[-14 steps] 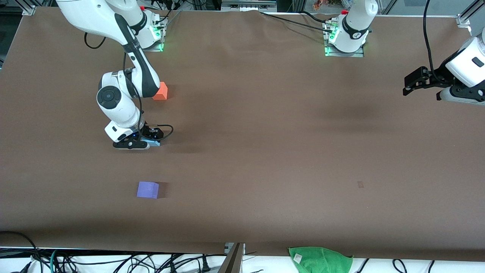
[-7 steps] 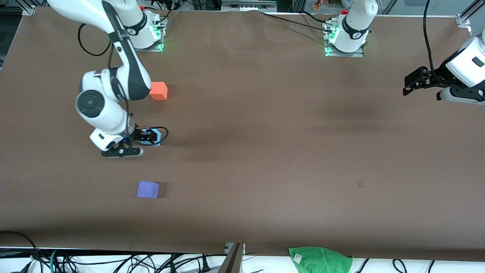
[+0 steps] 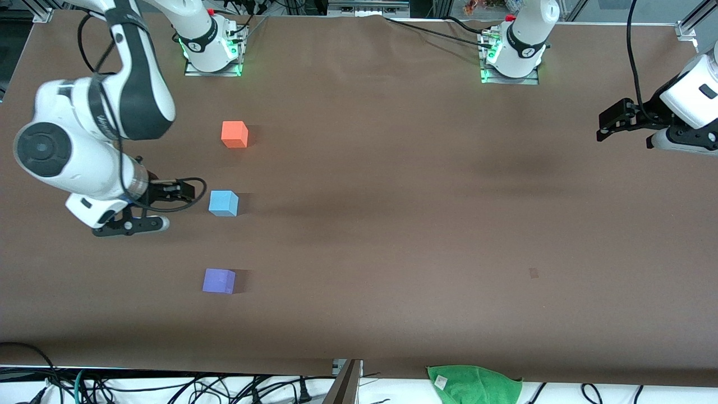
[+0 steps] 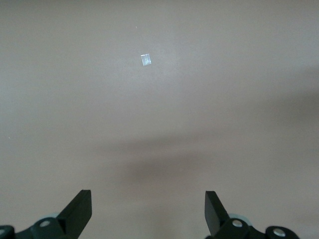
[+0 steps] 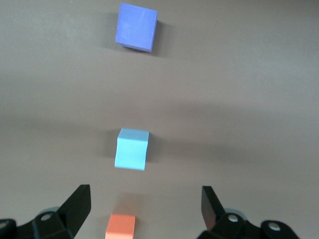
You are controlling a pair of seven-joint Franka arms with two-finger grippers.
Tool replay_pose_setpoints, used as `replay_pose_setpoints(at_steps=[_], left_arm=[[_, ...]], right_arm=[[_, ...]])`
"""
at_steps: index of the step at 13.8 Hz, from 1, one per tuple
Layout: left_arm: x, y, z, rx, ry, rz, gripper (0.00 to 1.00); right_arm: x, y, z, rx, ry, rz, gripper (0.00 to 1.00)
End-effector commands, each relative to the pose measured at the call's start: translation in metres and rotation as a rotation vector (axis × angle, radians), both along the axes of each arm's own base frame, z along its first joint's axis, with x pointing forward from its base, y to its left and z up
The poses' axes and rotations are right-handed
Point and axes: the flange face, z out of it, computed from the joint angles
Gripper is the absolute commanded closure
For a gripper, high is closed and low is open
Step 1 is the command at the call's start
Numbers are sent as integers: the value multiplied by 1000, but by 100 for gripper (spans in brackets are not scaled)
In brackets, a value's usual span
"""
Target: Place blue block between orange and purple blocks
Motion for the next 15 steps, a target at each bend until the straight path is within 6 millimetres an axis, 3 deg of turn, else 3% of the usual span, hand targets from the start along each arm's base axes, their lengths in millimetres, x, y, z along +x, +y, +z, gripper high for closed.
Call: replay_pose_setpoints(at_steps=[1,5,8,10,15], left_arm=[[0,0,7,14,1,-7,0],[0,0,7,14,1,-9,0],[0,0,8,14,-1,-9,0],[0,0,7,14,1,-9,0],[0,1,6,14,2,-7,0]], right_arm=[[-1,0,32,4,41,17,1],[-11,-1,78,2,72,-1,1],[-17,-20,91,-9,99,-36,1],[-27,-29,111,5,80,-43,1],[-59,-35,132,16,80,-17,1]])
